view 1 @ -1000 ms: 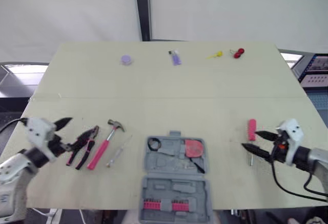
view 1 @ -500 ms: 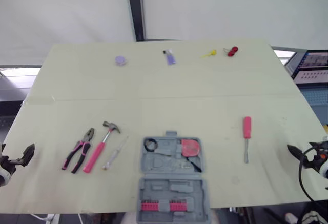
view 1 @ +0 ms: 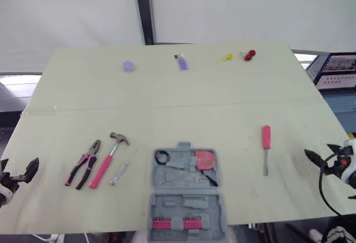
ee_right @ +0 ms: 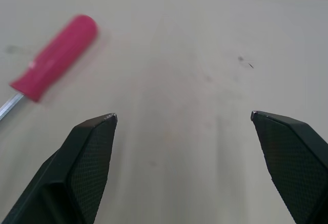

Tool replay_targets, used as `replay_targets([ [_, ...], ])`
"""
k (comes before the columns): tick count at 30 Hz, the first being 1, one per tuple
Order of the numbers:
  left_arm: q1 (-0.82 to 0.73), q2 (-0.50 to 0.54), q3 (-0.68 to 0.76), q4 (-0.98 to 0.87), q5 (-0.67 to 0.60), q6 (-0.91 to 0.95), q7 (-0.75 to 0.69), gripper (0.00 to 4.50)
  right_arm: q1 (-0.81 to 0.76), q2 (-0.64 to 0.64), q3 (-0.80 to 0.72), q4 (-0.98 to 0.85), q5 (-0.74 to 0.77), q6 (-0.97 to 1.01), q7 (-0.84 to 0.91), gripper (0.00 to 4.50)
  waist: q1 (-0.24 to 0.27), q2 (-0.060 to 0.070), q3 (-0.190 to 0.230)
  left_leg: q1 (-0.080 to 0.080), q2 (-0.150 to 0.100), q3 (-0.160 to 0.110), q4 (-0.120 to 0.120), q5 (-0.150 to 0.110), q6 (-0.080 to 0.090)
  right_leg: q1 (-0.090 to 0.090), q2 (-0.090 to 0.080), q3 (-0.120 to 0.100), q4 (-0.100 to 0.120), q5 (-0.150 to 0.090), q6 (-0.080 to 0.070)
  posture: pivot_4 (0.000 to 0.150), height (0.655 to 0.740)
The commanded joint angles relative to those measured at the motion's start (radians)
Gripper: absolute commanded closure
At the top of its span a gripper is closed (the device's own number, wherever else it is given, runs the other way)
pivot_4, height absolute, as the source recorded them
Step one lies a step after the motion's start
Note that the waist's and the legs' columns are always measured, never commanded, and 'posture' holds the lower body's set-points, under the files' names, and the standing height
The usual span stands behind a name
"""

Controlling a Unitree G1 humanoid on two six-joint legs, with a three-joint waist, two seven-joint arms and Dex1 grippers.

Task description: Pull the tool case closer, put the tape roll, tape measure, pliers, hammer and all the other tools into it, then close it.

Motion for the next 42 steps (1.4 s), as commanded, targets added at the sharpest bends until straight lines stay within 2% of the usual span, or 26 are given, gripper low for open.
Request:
replay_targets([
  [1, 0.022, -0.008, -0.033, -0.083, -0.037, -0.05, -0.107, 0.0, -0.024, -0.031, 0.094, -0.371, 0.108, 0.197, 0.064, 0.08, 0.002, 0.001, 0.0, 0.0, 0.0, 0.0, 0.0, 0.0, 0.0, 0.0, 0.0, 0.0, 0.0, 0.0, 0.0, 0.15, 0.74],
  [5, 0.031, -0.017, -0.118, -0.169, -0.004, -0.024, -0.11, 0.0, -0.143, 0.007, 0.262, -0.681, 0.18, 0.364, 0.046, 0.08, 0.006, 0.0, 0.001, 0.0, 0.003, 0.001, 0.001, 0.0, -0.001, -0.002, 0.003, 0.002, 0.002, 0.0, 0.0, 0.15, 0.74],
  [9, 0.026, -0.027, -0.176, -0.237, 0.009, 0.047, -0.068, 0.0, -0.241, 0.058, 0.373, -0.811, 0.207, 0.449, 0.022, 0.08, 0.02, -0.003, 0.001, -0.006, 0.003, 0.001, 0.002, -0.001, -0.002, -0.01, 0.003, 0.001, 0.005, 0.0, 0.0, 0.15, 0.74],
  [17, 0.035, -0.05, -0.244, -0.315, 0.042, 0.148, -0.001, 0.0, -0.291, 0.115, 0.464, -0.878, 0.19, 0.473, 0.019, 0.08, 0.031, -0.005, 0.001, -0.015, 0.003, 0.001, 0.01, -0.001, -0.002, -0.016, 0.004, 0.001, 0.008, 0.001, -0.001, 0.15, 0.74],
  [28, -0.086, -0.021, -0.335, -0.184, 0.118, 0.172, 0.002, 0.0, -0.305, 0.092, 0.489, -1.016, 0.249, 0.543, 0.056, 0.08, 0.031, -0.005, 0.001, -0.015, 0.004, 0.001, 0.012, -0.001, -0.002, -0.017, 0.004, 0.001, 0.011, 0.001, -0.002, 0.15, 0.74],
  [42, -0.152, 0.004, -0.434, 0.0, 0.195, 0.141, -0.025, 0.0, -0.341, 0.094, 0.496, -1.044, 0.262, 0.572, 0.035, 0.08, 0.032, -0.004, 0.0, -0.014, 0.004, 0.001, 0.013, -0.001, -0.002, -0.017, 0.004, 0.001, 0.014, 0.001, -0.002, 0.15, 0.74],
])
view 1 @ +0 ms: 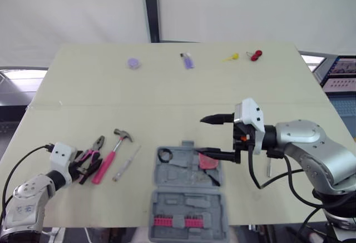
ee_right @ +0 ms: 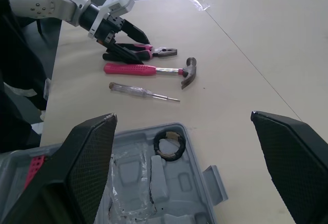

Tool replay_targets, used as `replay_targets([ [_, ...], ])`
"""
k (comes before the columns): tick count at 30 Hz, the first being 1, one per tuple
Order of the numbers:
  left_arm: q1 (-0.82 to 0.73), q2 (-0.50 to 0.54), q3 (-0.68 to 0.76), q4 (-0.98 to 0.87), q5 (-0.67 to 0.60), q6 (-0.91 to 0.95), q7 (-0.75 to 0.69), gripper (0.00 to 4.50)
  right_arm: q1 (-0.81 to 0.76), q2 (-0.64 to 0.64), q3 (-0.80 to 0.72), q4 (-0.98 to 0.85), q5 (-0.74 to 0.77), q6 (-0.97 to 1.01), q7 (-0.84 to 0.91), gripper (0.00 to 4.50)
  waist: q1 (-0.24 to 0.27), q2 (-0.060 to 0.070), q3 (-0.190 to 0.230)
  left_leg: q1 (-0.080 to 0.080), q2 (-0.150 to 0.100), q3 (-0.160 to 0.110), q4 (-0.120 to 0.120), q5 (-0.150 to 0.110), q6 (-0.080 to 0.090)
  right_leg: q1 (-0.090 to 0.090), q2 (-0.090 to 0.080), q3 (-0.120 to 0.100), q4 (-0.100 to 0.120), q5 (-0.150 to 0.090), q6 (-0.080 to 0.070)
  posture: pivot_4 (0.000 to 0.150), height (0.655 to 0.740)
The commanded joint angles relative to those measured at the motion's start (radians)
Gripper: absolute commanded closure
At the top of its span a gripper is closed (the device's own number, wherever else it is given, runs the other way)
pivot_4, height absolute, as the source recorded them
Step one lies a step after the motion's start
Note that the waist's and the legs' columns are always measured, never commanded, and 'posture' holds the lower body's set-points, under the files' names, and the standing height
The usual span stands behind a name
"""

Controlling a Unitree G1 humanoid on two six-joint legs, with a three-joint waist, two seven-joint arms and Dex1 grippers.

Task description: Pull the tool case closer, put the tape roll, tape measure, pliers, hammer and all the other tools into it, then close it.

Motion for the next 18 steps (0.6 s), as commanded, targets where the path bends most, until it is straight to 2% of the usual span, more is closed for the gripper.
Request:
replay_targets([
  [1, 0.013, 0.012, -0.025, 0.064, 0.035, 0.02, -0.004, 0.0, -0.019, -0.005, -0.012, -0.047, 0.019, 0.008, -0.008, 0.08, -0.001, 0.0, 0.0, 0.0, 0.0, 0.0, 0.0, 0.0, 0.0, 0.0, 0.0, 0.0, 0.0, 0.0, 0.0, 0.15, 0.74],
  [4, 0.015, 0.011, -0.034, 0.074, 0.03, 0.03, -0.017, 0.71, -0.021, -0.006, -0.014, -0.049, 0.021, 0.013, -0.009, 0.0, -0.001, 0.001, -0.001, 0.0, 0.0, 0.0, 0.0, 0.0, 0.0, 0.0, 0.0, 0.0, 0.001, 0.0, 0.0, 0.15, 0.74],
  [7, 0.017, 0.008, -0.038, 0.078, 0.033, 0.02, -0.018, 2.09, -0.023, 0.0, -0.018, -0.048, 0.026, 0.015, -0.008, 0.0, -0.002, 0.004, -0.003, 0.001, 0.0, 0.0, 0.0, 0.0, 0.0, 0.0, 0.0, 0.0, 0.001, 0.0, 0.0, 0.15, 0.74],
  [18, 0.006, 0.008, -0.026, 0.106, 0.036, -0.025, -0.004, 2.08, -0.038, 0.005, -0.02, -0.036, 0.036, -0.02, 0.017, 0.0, -0.004, 0.008, -0.005, 0.001, 0.0, 0.001, 0.0, 0.0, 0.0, 0.0, 0.0, 0.0, 0.001, 0.0, 0.0, 0.15, 0.74],
])
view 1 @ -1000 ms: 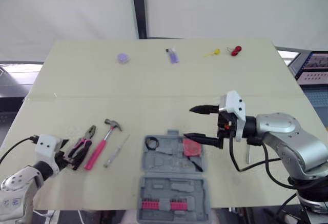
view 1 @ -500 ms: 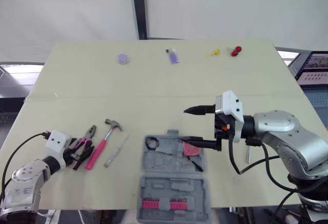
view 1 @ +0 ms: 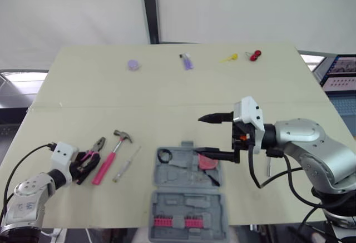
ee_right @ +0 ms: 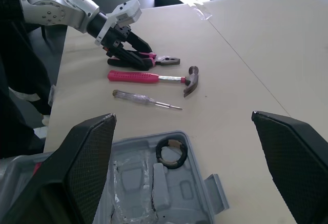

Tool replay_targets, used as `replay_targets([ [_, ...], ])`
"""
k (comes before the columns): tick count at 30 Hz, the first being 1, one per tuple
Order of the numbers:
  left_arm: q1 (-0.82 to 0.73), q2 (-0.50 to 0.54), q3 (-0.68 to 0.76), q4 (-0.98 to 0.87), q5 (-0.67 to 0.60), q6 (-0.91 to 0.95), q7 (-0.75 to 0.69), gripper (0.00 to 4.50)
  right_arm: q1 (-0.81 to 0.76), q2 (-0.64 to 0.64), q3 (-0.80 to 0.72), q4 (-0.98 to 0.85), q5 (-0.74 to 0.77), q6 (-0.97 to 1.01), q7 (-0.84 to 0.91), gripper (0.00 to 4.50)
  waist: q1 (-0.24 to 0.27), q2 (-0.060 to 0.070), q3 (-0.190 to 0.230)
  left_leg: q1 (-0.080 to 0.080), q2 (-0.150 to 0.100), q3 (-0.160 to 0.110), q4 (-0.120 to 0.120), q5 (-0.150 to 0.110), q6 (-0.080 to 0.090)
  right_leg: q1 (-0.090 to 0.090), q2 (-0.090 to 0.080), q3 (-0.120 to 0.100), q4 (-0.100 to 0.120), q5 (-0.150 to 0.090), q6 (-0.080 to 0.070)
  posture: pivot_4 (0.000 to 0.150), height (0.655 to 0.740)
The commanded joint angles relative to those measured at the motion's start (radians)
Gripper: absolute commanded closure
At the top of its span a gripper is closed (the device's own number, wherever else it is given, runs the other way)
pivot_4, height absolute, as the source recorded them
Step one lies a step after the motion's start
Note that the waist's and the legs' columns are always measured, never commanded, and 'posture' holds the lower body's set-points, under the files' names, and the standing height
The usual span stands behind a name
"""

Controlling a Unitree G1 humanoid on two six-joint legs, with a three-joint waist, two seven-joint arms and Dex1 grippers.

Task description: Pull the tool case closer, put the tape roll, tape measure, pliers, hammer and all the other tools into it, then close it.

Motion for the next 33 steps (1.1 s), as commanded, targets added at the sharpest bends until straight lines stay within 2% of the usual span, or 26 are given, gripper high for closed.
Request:
replay_targets([
  [1, 0.009, 0.008, 0.008, 0.058, 0.026, -0.006, 0.019, 2.08, -0.02, -0.001, -0.019, -0.026, 0.023, -0.019, 0.018, 0.0, 0.0, 0.0, 0.0, 0.0, 0.0, 0.0, 0.0, 0.0, 0.0, 0.0, 0.0, 0.0, 0.0, 0.0, 0.0, 0.15, 0.74],
  [4, -0.016, 0.044, 0.06, 0.024, -0.002, 0.002, 0.019, 2.08, -0.045, 0.01, -0.016, -0.001, 0.026, -0.022, 0.02, 0.0, -0.001, 0.0, 0.0, 0.0, 0.0, 0.0, 0.0, 0.0, 0.0, 0.0, 0.0, 0.0, 0.0, 0.0, 0.0, 0.15, 0.74],
  [8, -0.086, 0.112, 0.068, 0.005, -0.008, -0.007, -0.021, 2.08, -0.112, 0.037, -0.011, 0.06, 0.017, -0.035, 0.029, 0.0, -0.004, -0.008, 0.003, -0.003, 0.003, 0.001, 0.0, 0.0, -0.001, -0.005, 0.002, 0.0, 0.002, 0.0, 0.0, 0.15, 0.74],
  [14, -0.303, 0.175, -0.054, -0.087, -0.024, -0.034, -0.198, 2.08, -0.249, 0.031, 0.067, 0.151, -0.027, -0.047, 0.117, 0.0, 0.002, -0.011, 0.005, -0.006, 0.003, 0.002, 0.001, 0.0, -0.001, -0.009, 0.002, -0.002, 0.004, 0.001, -0.001, 0.15, 0.74],
  [18, -0.449, 0.147, -0.226, -0.185, -0.04, 0.013, -0.367, 2.08, -0.348, 0.049, 0.157, 0.212, -0.104, -0.061, 0.152, 0.0, -0.009, -0.011, 0.005, -0.006, 0.004, 0.004, 0.001, 0.0, -0.001, -0.011, 0.002, -0.002, 0.004, 0.001, -0.002, 0.15, 0.74],
  [23, -0.533, 0.074, -0.376, -0.255, -0.046, 0.042, -0.479, 2.08, -0.441, 0.078, 0.286, 0.283, -0.22, -0.07, 0.174, 0.0, -0.038, -0.011, 0.005, -0.005, 0.005, 0.006, -0.001, 0.0, -0.001, -0.013, 0.003, -0.003, 0.005, 0.001, -0.002, 0.15, 0.74],
  [33, -0.615, -0.013, -0.481, -0.273, -0.013, 0.076, -0.5, 2.08, -0.461, 0.088, 0.467, 0.293, -0.397, -0.014, 0.186, 0.0, -0.048, -0.011, 0.005, -0.006, 0.006, 0.007, 0.0, 0.0, -0.001, -0.014, 0.003, -0.005, 0.006, 0.001, -0.002, 0.15, 0.74],
])
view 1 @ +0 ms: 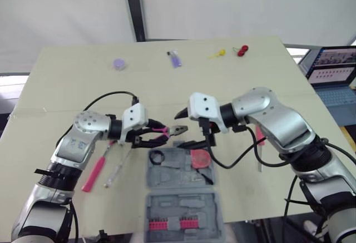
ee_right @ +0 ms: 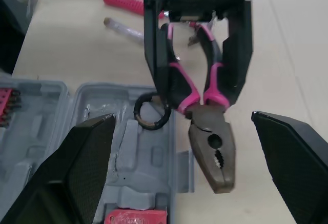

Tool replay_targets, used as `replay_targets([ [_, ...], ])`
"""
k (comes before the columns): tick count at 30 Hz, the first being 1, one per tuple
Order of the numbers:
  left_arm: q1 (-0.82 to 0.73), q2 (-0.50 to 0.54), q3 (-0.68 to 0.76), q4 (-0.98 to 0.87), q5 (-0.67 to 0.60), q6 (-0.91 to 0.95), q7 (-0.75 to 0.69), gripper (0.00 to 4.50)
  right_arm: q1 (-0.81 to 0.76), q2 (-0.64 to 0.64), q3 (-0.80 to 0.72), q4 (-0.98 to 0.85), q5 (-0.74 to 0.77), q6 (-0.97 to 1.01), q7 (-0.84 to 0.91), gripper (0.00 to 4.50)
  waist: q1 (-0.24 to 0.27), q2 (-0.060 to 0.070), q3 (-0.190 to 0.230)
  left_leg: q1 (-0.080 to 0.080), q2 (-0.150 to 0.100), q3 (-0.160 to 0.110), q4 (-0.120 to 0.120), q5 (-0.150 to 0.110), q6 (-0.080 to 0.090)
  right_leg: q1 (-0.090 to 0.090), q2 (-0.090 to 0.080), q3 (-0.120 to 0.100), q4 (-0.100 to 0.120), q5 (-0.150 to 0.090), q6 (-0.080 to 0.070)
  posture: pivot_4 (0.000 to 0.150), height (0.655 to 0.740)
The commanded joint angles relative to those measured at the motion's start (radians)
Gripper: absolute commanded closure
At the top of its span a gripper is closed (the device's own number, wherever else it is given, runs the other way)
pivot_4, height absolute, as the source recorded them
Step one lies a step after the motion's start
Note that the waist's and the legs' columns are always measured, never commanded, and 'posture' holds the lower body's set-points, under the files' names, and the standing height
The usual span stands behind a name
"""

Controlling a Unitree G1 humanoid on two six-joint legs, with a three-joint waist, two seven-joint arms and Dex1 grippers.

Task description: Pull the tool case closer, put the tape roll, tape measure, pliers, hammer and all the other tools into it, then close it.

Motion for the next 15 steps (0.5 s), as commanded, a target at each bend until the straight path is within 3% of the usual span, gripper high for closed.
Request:
replay_targets([
  [1, -0.013, -0.007, -0.001, -0.061, -0.002, 0.007, -0.005, 2.08, -0.014, 0.004, 0.024, -0.014, -0.052, 0.008, 0.005, 0.0, 0.0, 0.0, 0.0, 0.0, 0.0, 0.0, 0.0, 0.0, 0.0, 0.0, 0.0, 0.0, 0.0, 0.0, 0.0, 0.15, 0.74],
  [14, 0.027, -0.005, -0.016, -0.13, 0.005, 0.042, 0.003, 2.08, -0.017, 0.047, 0.047, 0.033, -0.138, -0.022, 0.036, 0.0, 0.002, 0.0, 0.0, -0.001, 0.0, 0.0, 0.001, 0.0, 0.0, 0.0, 0.0, 0.0, 0.0, 0.0, 0.0, 0.15, 0.74],
  [15, 0.029, -0.006, -0.017, -0.13, 0.007, 0.041, 0.004, 2.08, -0.017, 0.049, 0.047, 0.036, -0.14, -0.023, 0.038, 0.26, 0.002, 0.0, 0.0, -0.001, 0.0, 0.0, 0.001, 0.0, 0.0, 0.0, 0.0, 0.0, 0.0, 0.0, 0.0, 0.15, 0.74],
])
